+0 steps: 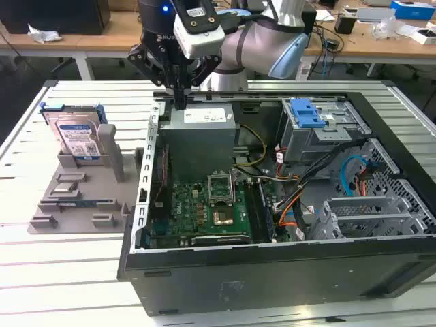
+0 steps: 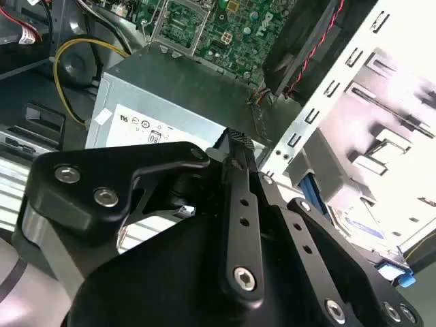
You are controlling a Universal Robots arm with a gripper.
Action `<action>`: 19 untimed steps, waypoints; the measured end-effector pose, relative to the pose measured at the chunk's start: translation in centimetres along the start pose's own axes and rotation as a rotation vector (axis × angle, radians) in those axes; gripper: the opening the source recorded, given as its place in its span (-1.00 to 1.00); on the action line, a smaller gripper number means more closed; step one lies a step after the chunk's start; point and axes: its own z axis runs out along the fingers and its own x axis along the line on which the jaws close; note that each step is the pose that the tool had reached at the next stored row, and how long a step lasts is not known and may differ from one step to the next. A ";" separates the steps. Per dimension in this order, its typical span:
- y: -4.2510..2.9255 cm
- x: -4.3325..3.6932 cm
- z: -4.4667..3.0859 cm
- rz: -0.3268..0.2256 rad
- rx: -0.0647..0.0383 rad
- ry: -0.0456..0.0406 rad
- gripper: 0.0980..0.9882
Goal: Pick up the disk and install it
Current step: 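Reach for the disk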
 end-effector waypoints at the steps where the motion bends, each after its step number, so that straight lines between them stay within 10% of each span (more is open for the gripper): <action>1: -0.05 0.56 -0.02 0.000 0.000 0.0000 -0.98; 19: -0.45 5.93 -0.16 0.000 0.000 0.0000 -0.98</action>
